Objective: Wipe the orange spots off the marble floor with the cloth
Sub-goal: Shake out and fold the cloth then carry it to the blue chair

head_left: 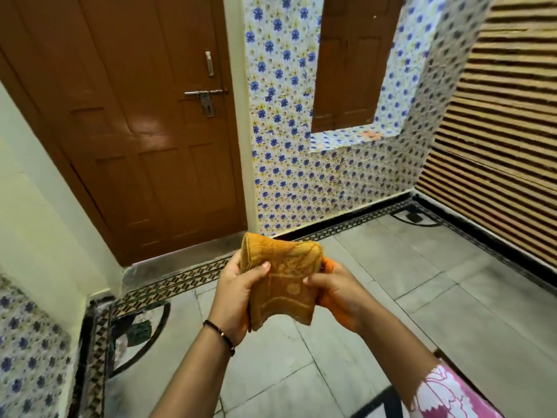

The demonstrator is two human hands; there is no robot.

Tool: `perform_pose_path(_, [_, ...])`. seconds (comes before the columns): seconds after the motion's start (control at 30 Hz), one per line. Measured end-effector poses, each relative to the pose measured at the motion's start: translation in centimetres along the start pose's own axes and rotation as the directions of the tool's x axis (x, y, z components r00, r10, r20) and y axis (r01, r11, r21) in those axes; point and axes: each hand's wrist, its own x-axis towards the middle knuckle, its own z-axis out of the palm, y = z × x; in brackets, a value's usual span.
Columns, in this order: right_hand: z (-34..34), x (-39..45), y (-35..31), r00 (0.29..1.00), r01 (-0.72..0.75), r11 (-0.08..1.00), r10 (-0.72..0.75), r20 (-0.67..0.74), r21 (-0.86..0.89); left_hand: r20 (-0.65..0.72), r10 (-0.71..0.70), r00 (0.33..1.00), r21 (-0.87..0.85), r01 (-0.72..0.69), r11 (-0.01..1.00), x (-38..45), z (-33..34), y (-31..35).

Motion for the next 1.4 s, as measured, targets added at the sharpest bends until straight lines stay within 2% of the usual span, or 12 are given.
perform_pose_path(0.2, [-7.7, -4.8, -0.8, 0.946, 0.189, 0.980, -0.166, -0.280, 0.059, 0.213, -0.020, 0.977, 0.068, 0.005, 0.998, -0.9, 8.3, -3.3])
perform_pose_path(0.33, [-15.5, -9.2, -1.2, 0.896, 0.264, 0.961, -0.212, -0.389, 0.086, 0.318, -0.022, 0.948, 0.136, -0.022, 0.990, -1.8, 15.6, -7.0])
perform_pose_path(0.4, [-20.0, -12.4, -1.4, 0.875, 0.298, 0.950, -0.236, -0.423, 0.087, 0.383, 0.015, 0.924, 0.163, -0.083, 0.983, -2.3, 19.9, -9.5])
perform_pose_path(0.5, [-26.7, -17.3, -1.5, 0.835, 0.348, 0.937, -0.288, -0.470, 0.044, 0.529, 0.074, 0.845, 0.225, -0.224, 0.948, -3.4, 27.0, -12.9])
perform_pose_path(0.67, [-36.4, -24.6, -1.1, 0.753, 0.390, 0.921, -0.317, -0.577, 0.003, 0.666, 0.068, 0.743, 0.229, -0.290, 0.929, -6.1, 38.3, -17.8])
perform_pose_path(0.83, [-44.3, -29.4, -0.1, 0.651, 0.384, 0.923, -0.282, -0.704, -0.015, 0.782, 0.025, 0.623, 0.253, -0.354, 0.900, -7.1, 47.6, -22.4])
perform_pose_path(1.0, [-52.4, -32.3, 1.3, 0.524, 0.384, 0.923, -0.210, -0.825, 0.009, 0.862, -0.055, 0.504, 0.262, -0.351, 0.899, -6.4, 56.7, -27.5])
perform_pose_path(1.2, [-63.8, -34.6, 0.8, 0.378, 0.342, 0.940, -0.141, -0.915, -0.004, 0.922, -0.150, 0.356, 0.258, -0.280, 0.925, -4.8, 69.1, -34.2])
perform_pose_path(1.4, [-74.1, -35.6, -0.8, 0.292, 0.366, 0.930, -0.068, -0.954, 0.046, 0.931, -0.271, 0.243, 0.319, -0.190, 0.928, -2.4, 80.7, -38.9])
